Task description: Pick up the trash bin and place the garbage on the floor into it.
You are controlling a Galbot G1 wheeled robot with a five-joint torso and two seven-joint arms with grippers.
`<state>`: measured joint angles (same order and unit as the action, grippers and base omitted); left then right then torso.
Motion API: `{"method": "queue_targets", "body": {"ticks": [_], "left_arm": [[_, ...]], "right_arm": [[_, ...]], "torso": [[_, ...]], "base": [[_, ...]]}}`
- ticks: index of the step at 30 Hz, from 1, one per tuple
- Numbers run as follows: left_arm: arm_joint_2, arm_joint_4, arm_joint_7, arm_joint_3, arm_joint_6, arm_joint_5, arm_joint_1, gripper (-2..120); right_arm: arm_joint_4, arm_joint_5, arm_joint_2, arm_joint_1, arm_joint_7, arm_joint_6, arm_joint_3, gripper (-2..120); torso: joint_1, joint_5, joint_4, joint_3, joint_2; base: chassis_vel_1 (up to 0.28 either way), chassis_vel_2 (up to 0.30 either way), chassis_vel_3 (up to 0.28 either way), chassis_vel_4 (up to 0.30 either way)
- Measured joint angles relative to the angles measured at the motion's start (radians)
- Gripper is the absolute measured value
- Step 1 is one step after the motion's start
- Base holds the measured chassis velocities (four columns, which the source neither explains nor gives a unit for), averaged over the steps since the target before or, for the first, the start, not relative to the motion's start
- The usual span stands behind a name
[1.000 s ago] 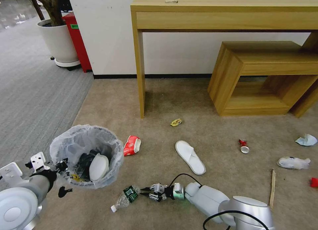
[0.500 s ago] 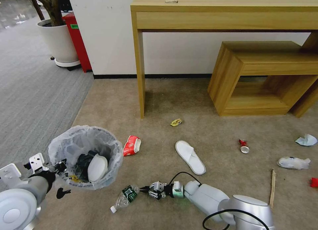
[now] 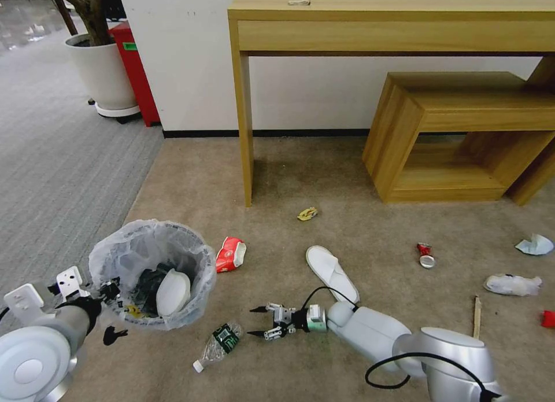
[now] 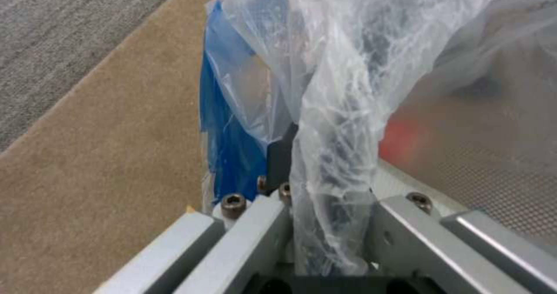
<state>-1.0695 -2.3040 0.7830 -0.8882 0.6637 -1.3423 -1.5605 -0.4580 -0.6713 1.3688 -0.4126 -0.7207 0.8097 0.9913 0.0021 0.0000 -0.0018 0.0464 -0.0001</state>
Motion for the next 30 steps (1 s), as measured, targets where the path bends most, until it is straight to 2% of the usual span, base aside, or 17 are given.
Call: {"method": "queue_targets", "body": {"ticks": [6,10,30], "left_arm": [[-0.004,0.001,0.002,0.011,0.0,-0.001,0.015,0],[-0.004,-0.001,0.002,0.011,0.0,-0.002,0.016,0],[-0.005,-0.001,0.003,0.021,0.001,0.008,0.013,0]], "right_arm": [[0.05,0.033,0.029,0.052,0.007,0.0,0.023,99],[0.094,0.043,0.059,0.064,0.007,0.0,0.02,100],[0.1,0.063,0.098,0.073,0.048,-0.001,0.017,100]], "torso": [[0.0,0.0,0.0001,0.0,0.0],[0.0,0.0,0.0001,0.0,0.0],[0.0,-0.0001,0.0002,0.0,0.0]], "base": [[0.0,0.0,0.0,0.0],[0.0,0.0,0.0,0.0],[0.0,0.0,0.0,0.0]]}}
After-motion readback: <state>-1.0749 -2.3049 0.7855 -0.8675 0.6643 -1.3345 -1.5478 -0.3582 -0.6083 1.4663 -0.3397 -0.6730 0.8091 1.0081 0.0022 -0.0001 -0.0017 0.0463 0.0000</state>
